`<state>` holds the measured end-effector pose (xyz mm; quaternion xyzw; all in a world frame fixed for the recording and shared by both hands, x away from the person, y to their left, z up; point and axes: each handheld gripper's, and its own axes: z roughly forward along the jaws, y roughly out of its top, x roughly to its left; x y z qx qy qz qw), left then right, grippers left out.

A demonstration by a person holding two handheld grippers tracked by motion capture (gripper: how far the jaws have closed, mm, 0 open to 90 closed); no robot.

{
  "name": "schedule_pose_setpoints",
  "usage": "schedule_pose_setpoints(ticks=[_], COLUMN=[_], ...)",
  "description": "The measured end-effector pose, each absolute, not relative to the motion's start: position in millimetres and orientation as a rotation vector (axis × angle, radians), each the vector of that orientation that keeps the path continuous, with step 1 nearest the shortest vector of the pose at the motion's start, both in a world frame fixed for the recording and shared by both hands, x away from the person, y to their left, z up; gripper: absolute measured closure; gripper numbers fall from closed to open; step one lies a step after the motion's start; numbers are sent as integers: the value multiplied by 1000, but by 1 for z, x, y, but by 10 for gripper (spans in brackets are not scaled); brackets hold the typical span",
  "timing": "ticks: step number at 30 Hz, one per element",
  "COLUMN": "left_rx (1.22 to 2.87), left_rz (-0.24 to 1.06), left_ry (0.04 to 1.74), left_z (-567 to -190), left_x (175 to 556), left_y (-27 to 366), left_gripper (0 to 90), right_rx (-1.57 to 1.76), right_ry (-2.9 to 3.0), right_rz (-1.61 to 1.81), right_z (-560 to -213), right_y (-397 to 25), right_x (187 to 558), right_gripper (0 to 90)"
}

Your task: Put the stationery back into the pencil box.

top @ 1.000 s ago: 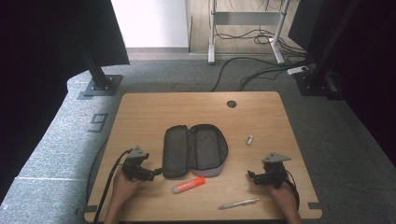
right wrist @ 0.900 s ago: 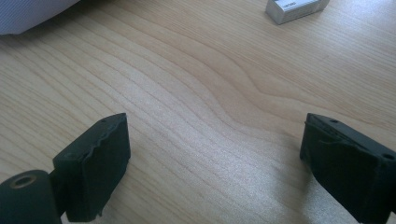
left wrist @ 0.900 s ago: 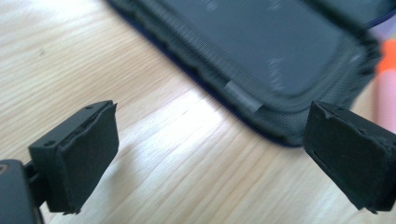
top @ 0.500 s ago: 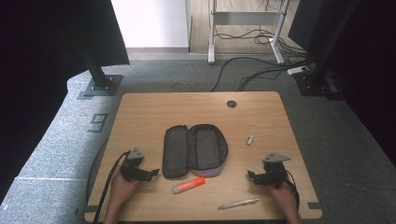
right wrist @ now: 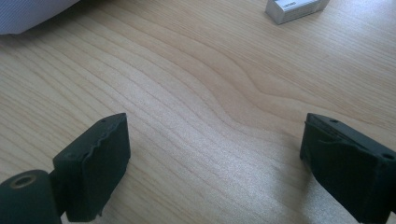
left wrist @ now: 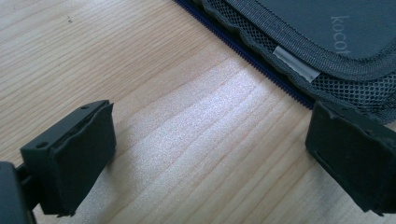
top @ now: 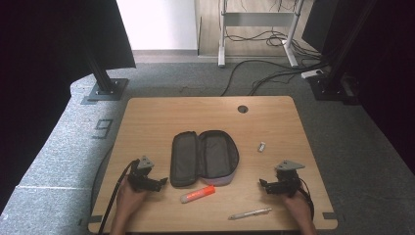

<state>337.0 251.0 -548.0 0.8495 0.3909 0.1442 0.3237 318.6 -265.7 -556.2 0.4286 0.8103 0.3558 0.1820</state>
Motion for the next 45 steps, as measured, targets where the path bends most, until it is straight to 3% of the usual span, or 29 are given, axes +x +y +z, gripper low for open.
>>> schedule_pose_setpoints(ticks=[21,45], left_rx=[2224,2221], left_rz=[382,386], left_ry=[1031,1030], left_z=[-548,-548], left_x=[337,336], left_y=[251,251], left_gripper=[26,39], right_rx=[1224,1200], right_ry=[2282,2235], right_rz=[1034,1037], right_z=[-543,-512], right_y=[-261,-255], right_x=[321,343], right_gripper=[78,146])
